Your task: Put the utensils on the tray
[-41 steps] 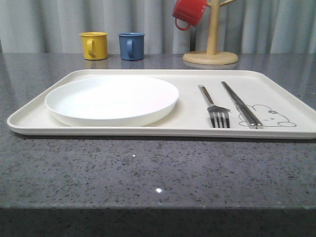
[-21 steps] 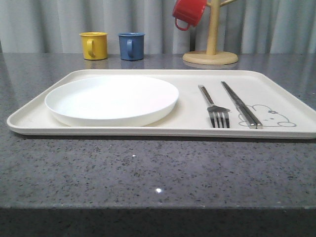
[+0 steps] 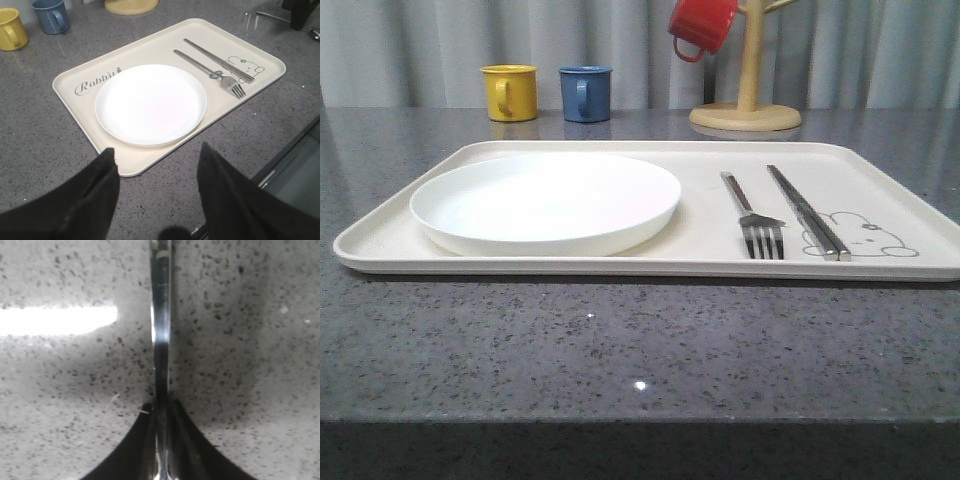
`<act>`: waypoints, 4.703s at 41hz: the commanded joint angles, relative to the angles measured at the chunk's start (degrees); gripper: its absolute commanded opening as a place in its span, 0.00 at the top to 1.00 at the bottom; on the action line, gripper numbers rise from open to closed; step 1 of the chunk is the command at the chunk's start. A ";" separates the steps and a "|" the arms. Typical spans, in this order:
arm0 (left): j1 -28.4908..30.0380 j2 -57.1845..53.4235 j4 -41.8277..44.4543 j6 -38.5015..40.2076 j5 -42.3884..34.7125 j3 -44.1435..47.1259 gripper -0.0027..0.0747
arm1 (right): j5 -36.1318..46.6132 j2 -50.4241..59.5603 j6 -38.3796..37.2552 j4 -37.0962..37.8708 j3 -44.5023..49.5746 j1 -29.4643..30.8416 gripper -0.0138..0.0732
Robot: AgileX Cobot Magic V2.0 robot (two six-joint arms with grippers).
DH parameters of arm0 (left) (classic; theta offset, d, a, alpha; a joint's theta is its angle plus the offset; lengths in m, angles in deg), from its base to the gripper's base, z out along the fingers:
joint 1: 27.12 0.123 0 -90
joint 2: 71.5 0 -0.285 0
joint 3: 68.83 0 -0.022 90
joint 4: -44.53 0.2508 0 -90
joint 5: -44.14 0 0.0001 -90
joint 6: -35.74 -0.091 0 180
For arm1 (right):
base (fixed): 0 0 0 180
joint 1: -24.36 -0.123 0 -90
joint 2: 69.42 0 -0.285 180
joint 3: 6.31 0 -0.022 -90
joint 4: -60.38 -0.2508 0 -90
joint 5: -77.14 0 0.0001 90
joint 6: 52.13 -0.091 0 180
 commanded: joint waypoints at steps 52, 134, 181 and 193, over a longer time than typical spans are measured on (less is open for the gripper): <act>-0.45 0.45 0.20 0.52 -4.38 -1.34 0.51 | 6.27 2.80 -18.25 -13.77 -2.22 -21.82 0.61; -0.45 0.45 -6.26 -4.98 -4.25 -1.34 0.55 | 12.09 84.30 -6.26 -2.88 32.84 -23.42 0.97; 23.85 -21.75 -1.12 -5.93 -31.68 26.49 0.99 | 12.82 84.30 -5.97 -2.94 32.84 -23.42 0.97; 33.14 -28.78 -7.03 -5.93 -45.64 45.37 0.99 | 12.83 84.25 -5.97 -2.94 32.84 -23.42 0.97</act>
